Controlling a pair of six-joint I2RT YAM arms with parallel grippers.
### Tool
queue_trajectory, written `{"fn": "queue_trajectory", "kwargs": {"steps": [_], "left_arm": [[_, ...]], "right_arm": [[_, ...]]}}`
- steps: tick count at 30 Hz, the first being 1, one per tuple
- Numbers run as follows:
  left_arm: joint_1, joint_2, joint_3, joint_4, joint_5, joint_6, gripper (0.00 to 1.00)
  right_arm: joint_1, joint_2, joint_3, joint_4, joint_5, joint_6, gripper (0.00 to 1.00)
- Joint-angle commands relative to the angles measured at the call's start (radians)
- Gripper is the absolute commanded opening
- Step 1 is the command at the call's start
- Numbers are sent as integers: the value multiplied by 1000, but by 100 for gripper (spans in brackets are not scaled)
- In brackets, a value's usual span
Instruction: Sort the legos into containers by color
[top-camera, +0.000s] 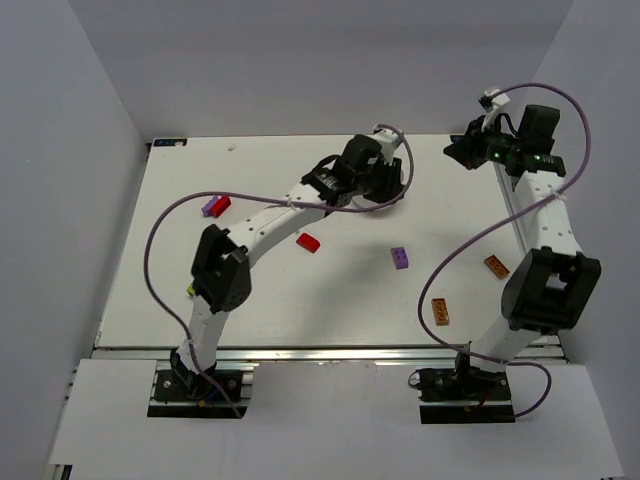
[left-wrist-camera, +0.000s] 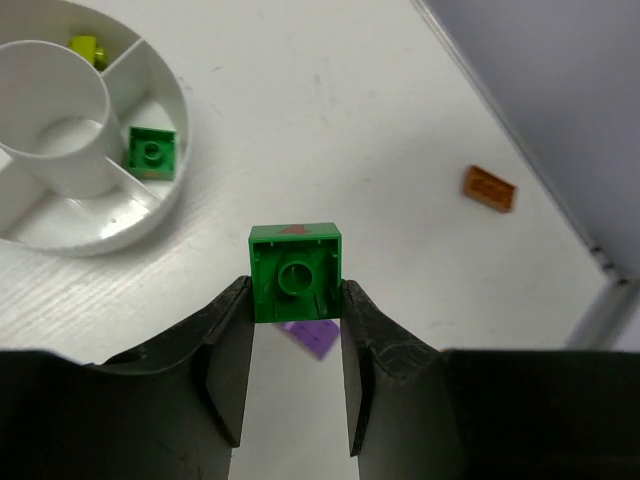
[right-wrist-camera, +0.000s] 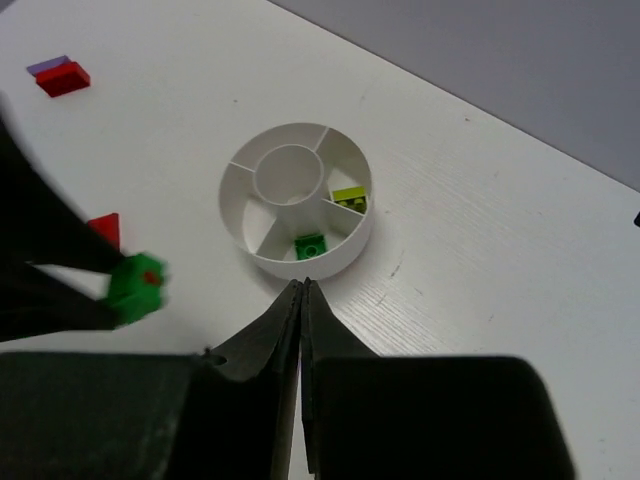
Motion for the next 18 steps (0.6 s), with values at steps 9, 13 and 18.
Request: {"fn": "queue_trajectory", "kwargs": {"steps": [9,13,18], "left_arm": [[15,250,338,-169,-318,126,17],[14,286,347,-121,-357,147,17],[14,316,361,-45,-358,157,18]], "right_arm": [[-50,-245,-259,59,-108,77,10],[-54,-262,-292,78,-115,91,11],[-57,-279,-335,110,-120,121,11]]}}
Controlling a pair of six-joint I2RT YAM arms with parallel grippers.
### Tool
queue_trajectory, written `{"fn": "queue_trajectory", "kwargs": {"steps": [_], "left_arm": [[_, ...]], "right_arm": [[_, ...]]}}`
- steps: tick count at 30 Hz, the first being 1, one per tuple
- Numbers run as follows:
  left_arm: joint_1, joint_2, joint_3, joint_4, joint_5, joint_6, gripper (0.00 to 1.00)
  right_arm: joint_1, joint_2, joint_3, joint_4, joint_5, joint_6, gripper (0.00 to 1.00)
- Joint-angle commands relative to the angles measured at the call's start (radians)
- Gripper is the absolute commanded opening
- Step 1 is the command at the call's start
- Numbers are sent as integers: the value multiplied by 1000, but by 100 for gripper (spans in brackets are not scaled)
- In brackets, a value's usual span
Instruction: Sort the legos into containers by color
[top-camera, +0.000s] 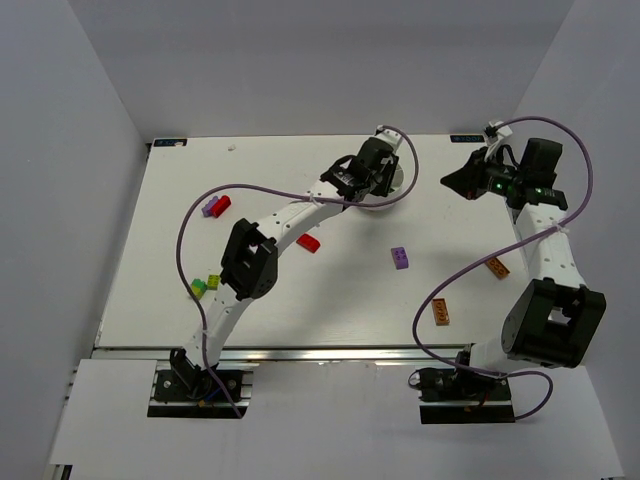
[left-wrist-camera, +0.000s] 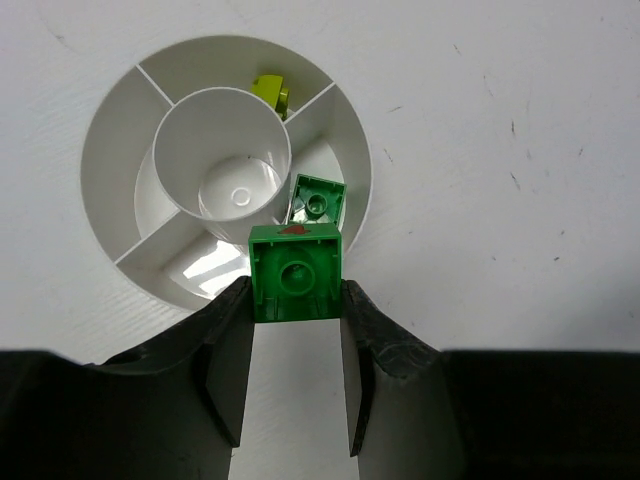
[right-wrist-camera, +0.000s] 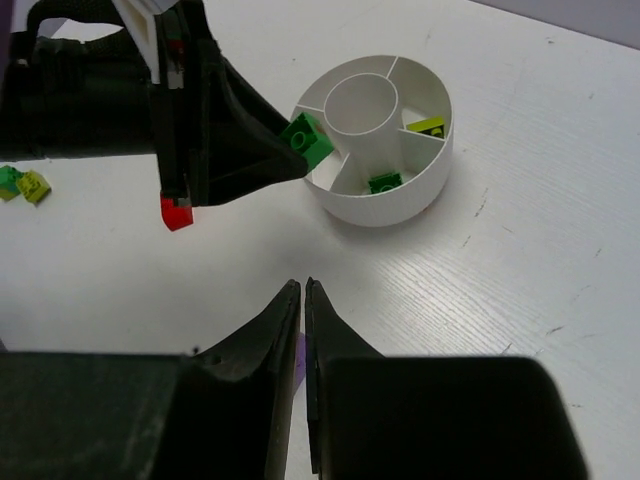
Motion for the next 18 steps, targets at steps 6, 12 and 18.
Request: {"fn": "queue_trajectory", "kwargs": {"steps": [6,12,18], "left_arm": [[-1,41,16,172,-14,24,19],[1,76,27,265,-13,21,21],[-1,93,28,282,-14,18,22]], "right_arm": [[-7,-66,-61,95,-43,63,11],[-9,-91,-92,112,-48,79,12],[-17,-109,-134,134,-54,98,12]]}}
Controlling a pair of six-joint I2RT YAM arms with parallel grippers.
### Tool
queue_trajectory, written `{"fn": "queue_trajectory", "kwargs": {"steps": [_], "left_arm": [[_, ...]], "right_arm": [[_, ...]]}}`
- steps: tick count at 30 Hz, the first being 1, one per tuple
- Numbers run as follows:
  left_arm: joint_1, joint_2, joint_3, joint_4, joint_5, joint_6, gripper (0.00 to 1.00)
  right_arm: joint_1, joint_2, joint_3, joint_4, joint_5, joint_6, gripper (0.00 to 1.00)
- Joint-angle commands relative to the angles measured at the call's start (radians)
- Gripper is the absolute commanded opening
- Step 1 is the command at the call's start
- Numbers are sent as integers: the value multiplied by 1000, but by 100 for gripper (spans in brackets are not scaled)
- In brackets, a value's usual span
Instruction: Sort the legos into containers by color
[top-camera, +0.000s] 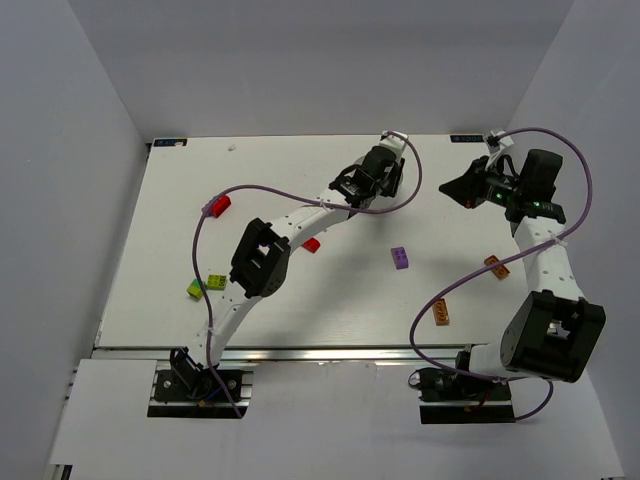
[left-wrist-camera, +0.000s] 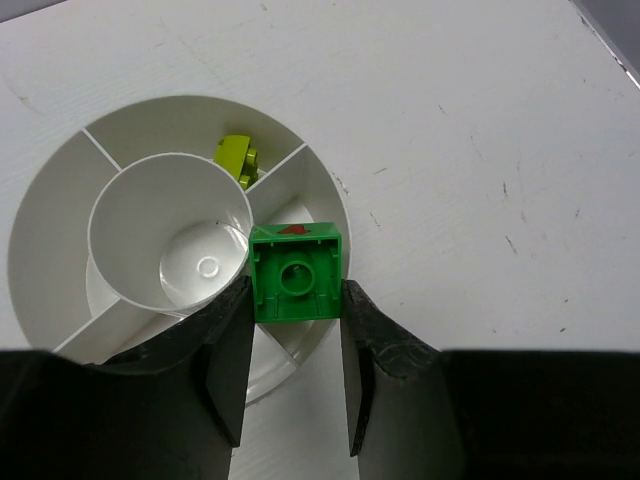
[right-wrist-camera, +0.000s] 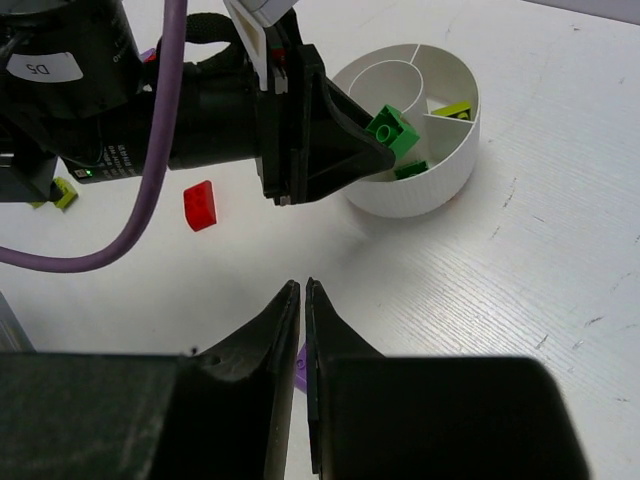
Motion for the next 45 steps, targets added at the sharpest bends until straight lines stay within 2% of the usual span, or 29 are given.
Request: {"fn": "queue_trajectory", "kwargs": {"steps": [1,4,10,14,15,16,21,26,28,30,31,32,36,38,39,40,41,42,44,45], "left_arm": [[1,-16,25,38,-3,0,23],[-1,-10,22,41,-3,-1,24],[-1,1,31,37,-37,5,37],[-1,1,25,26,-40,9,41],[-1,1,22,25,-40,8,48],[-1,0,21,22,-40,8,51],[1,-5,4,22,-37,5,61],[-1,-22,-13,34,-40,-9,60],[-2,-45,-21,52,-37,-24,53],[-4,-91,-30,70,-22,-47,44],[-5,-114,-39,80,-19,-53,33],[-8,-140,-54,93,-17,-64,28],[-11,-316,-192,138,-12,-110,8],[-8,-461,-345,141,-29,-136,2],[-7,-517,-407,141,-52,-168,1],[-4,-574,-544,143,-64,-191,1],[8,-688,-614,140,-78,-254,1],[18,-747,-681,120,-94,-297,8],[74,-912,-868,83,-106,-437,27],[99,-965,-924,31,-91,-487,38]], "right_arm": [[-8,-30,-17,50,-27,21,12],[-11,-30,-20,56,-32,26,12],[-12,-32,-31,64,-41,35,12],[-12,-29,-33,67,-41,38,12],[-12,-29,-33,67,-43,40,12],[-12,-29,-31,67,-43,41,12],[-12,-29,-31,68,-43,44,12],[-14,-29,-34,68,-43,41,12],[-14,-29,-31,61,-49,34,12],[-12,-29,-22,36,-75,-14,17],[-12,-27,-10,-2,-96,-43,21],[-14,-26,-3,-27,-122,-101,27],[-9,-15,16,-119,-187,-202,49],[-3,-9,27,-201,-205,-262,61],[9,-12,29,-221,-213,-314,65],[17,-15,24,-237,-216,-333,69],[27,-21,15,-252,-205,-356,84],[55,-30,-11,-242,-187,-367,89],[89,-76,-55,-197,-97,-364,89],[121,-94,-119,-98,-61,-343,89]]}}
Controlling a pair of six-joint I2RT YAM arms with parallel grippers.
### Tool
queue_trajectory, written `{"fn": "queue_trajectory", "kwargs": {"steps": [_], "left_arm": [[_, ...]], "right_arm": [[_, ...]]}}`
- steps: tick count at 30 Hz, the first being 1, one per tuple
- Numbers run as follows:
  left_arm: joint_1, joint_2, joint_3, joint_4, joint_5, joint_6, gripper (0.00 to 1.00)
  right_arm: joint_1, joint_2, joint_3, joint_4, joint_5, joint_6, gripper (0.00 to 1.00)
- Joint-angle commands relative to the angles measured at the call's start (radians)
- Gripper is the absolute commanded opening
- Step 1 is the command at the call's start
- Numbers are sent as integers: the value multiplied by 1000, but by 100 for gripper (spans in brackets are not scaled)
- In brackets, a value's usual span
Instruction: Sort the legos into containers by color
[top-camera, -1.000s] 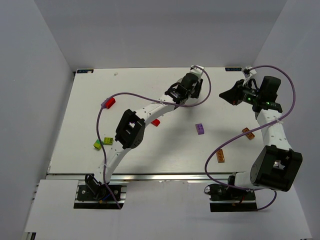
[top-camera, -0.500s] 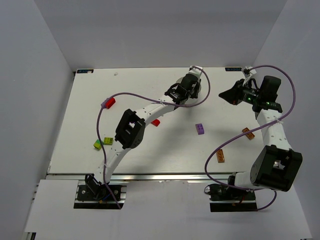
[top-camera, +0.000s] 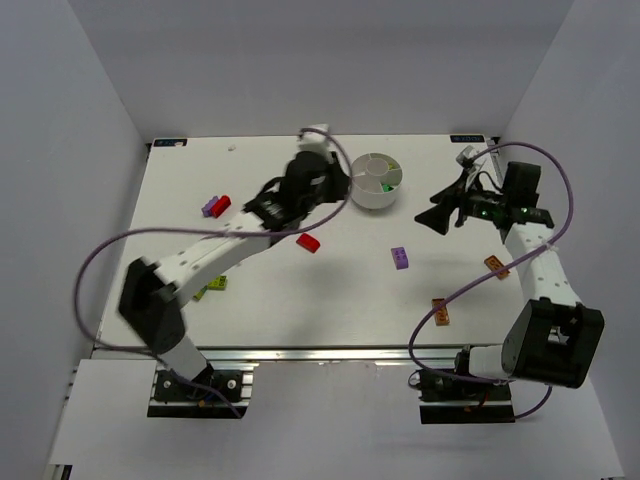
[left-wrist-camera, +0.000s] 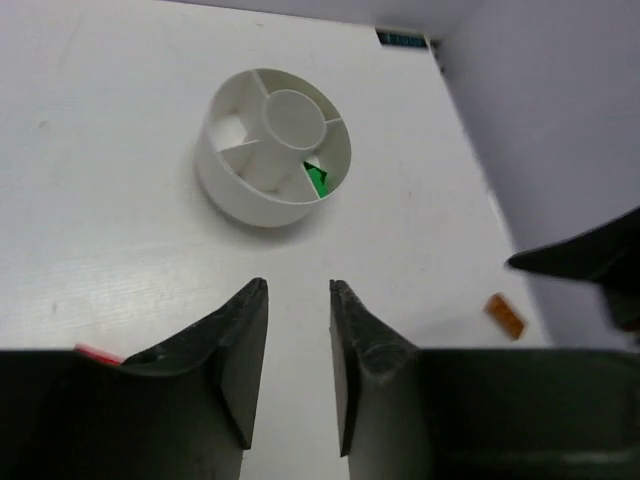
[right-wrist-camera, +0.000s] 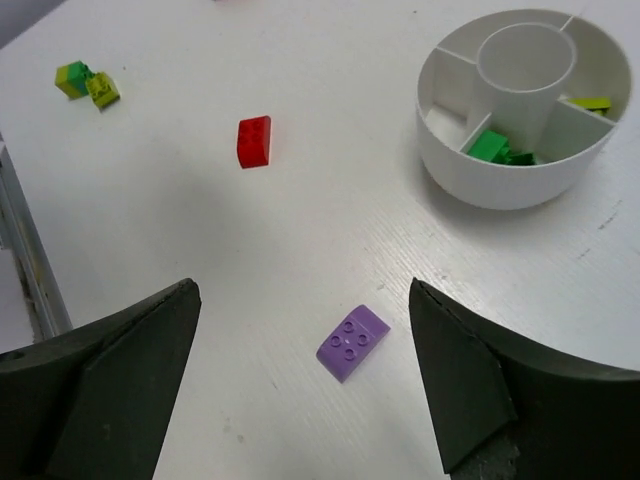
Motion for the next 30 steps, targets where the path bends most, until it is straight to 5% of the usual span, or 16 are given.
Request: {"fn": "queue_trajectory", "kwargs": {"steps": [1,3,5,8,11,12,16,19,30], "left_arm": [[110,-234,-195,-94,-3,-253,44],[198,-384,-357,-155,21,-363,59],[270,-483,-485,-203,3,-447,71],[371,-682,-593,-370,-26,-537,81],[480,-755,-680,-485,18,-587,80],[508,-768,-700,-513,38,-594,79],[627,-795,-783,-583,122,-586,75],[654,-779,-820,-606,153,-580,74],[677,-568,-837,-504,175,-649,83]], "right_arm": [[67,-105,-111,143,97,64,89],[67,-97,-168,265,136,207,90],[91,-39,-117,172,29,178,86],[200,65,21,-93,80,5,53],[261,55,8,-71,99,8,28],[275,47,0,-58,96,15,27],[338,53,0,-60,110,30,46],[374,56,-7,-55,123,44,52],[383,42,-21,-41,163,64,56]]}}
